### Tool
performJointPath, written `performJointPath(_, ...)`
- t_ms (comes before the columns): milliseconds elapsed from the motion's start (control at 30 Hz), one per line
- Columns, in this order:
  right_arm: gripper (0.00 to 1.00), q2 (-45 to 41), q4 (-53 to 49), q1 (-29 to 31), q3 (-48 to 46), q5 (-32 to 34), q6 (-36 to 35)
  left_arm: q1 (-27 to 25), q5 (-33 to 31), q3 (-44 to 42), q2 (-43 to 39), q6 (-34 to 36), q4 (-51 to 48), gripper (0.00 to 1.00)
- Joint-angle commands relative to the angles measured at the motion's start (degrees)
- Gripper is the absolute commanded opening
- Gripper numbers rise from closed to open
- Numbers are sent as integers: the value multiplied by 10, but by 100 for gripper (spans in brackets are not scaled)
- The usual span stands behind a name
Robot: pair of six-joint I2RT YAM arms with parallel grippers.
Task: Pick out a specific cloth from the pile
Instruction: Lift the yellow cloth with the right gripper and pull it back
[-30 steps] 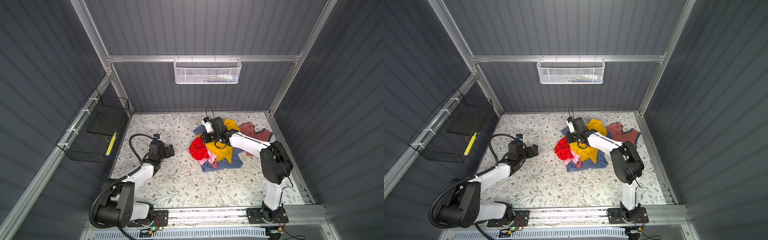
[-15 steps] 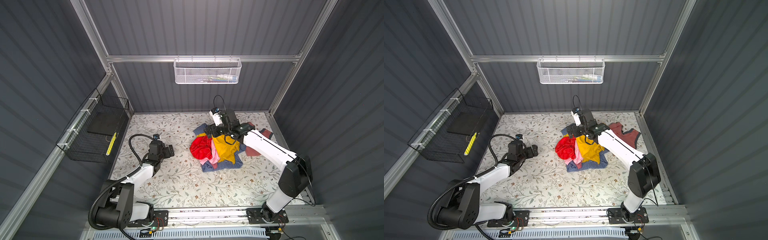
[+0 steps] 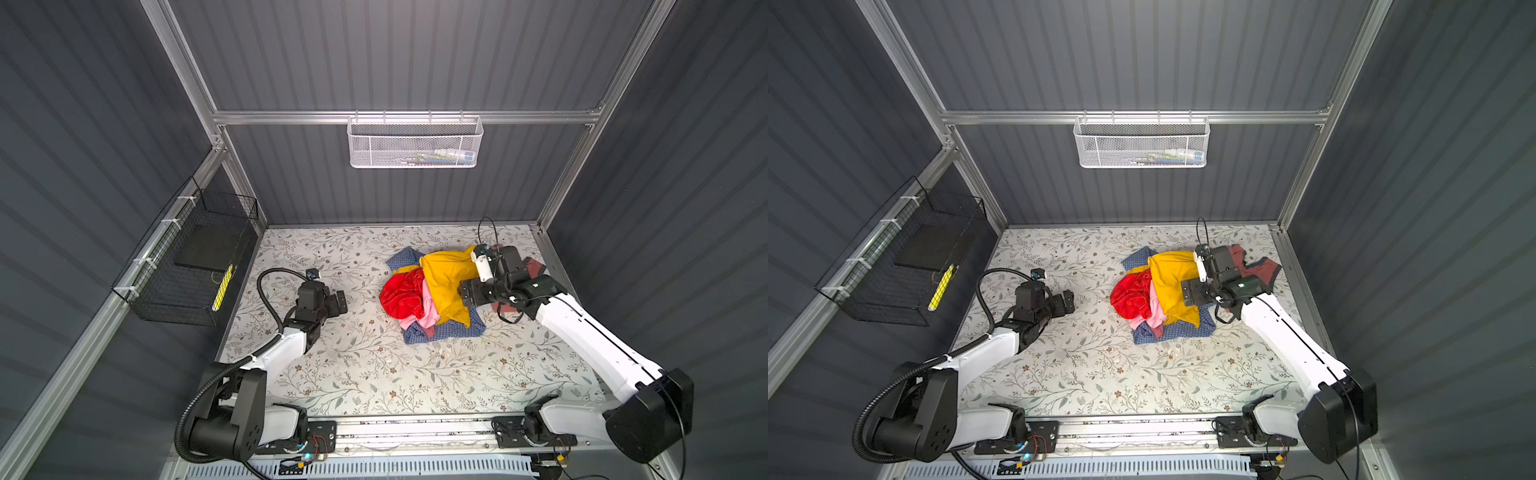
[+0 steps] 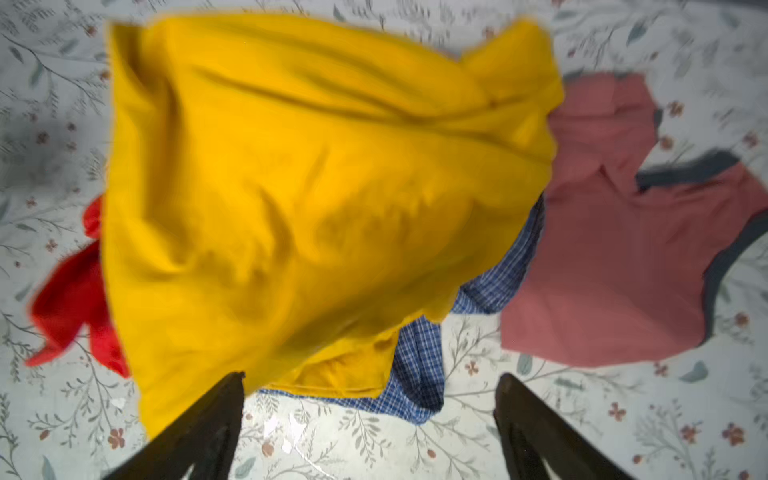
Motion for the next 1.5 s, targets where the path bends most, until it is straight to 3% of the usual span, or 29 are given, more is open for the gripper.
performJointPath(0, 94, 0, 31, -12, -50, -25, 52, -3, -7, -5, -21, 7, -4, 100)
performJointPath(333, 92, 34, 277, -63, -141, -145, 106, -3, -18, -18, -47, 5, -13, 100)
performJointPath(500, 85, 65, 361, -67, -161, -155, 111, -3, -23, -25, -62, 5, -15, 100)
performJointPath(733, 52, 115, 454, -88, -182, -185, 136, -3, -27, -28, -74, 6, -21, 100)
performJointPath(1000, 0, 122, 523, -106, -215, -216, 152, -3, -33, -37, -92, 8, -25, 100)
performJointPath(1167, 0, 58, 476, -105, -214, -217, 129, -3, -33, -37, -96, 8, -27, 100)
performJointPath(1467, 0, -108, 368, -102, -199, -155, 96, -3, -32, -31, -96, 8, -27, 100)
